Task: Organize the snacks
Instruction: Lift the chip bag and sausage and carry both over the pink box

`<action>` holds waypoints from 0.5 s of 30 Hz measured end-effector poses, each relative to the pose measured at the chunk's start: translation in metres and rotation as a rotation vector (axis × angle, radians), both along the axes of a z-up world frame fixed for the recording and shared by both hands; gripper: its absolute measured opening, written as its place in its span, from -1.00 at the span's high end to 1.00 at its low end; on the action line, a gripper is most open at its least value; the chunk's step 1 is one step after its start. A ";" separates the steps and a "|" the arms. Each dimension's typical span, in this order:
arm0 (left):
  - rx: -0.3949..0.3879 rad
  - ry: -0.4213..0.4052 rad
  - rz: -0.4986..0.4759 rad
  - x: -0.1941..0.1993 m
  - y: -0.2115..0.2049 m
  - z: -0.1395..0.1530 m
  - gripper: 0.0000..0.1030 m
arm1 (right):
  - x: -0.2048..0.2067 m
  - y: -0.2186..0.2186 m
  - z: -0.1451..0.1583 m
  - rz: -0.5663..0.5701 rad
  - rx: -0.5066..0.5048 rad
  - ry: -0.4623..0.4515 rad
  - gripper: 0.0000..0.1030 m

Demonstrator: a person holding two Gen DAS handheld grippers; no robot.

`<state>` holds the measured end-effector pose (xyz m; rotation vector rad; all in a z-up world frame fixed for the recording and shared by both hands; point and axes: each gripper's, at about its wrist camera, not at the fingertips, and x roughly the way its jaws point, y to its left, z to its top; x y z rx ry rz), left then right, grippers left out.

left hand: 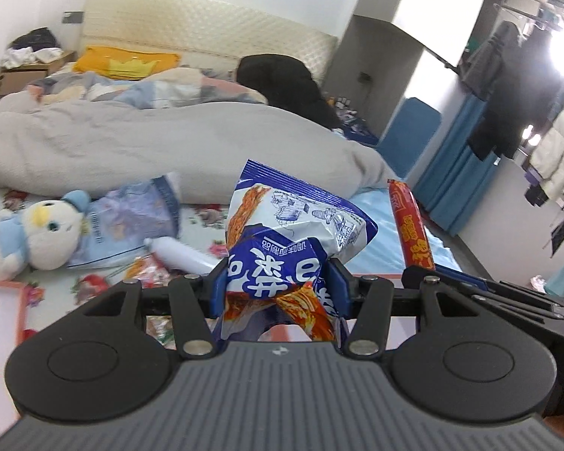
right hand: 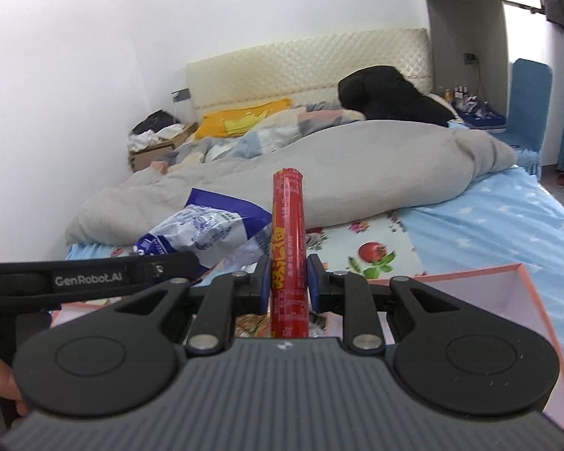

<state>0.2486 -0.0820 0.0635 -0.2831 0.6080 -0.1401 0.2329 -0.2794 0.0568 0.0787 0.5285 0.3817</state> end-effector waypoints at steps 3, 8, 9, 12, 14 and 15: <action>-0.002 0.005 -0.031 0.014 -0.018 -0.002 -0.14 | 0.006 -0.014 -0.001 -0.031 0.003 -0.002 0.54; 0.002 0.035 -0.087 0.036 -0.048 -0.018 -0.14 | 0.018 -0.040 -0.014 -0.089 -0.002 0.013 0.54; 0.005 0.045 -0.096 0.041 -0.055 -0.023 -0.14 | 0.020 -0.045 -0.019 -0.102 -0.003 0.021 0.54; 0.009 0.089 -0.125 0.058 -0.073 -0.043 -0.14 | 0.028 -0.062 -0.037 -0.141 -0.021 0.054 0.54; 0.018 0.121 -0.145 0.067 -0.087 -0.059 -0.14 | 0.034 -0.072 -0.051 -0.163 -0.028 0.087 0.54; 0.025 0.139 -0.157 0.073 -0.094 -0.069 -0.14 | 0.037 -0.079 -0.059 -0.171 -0.024 0.110 0.54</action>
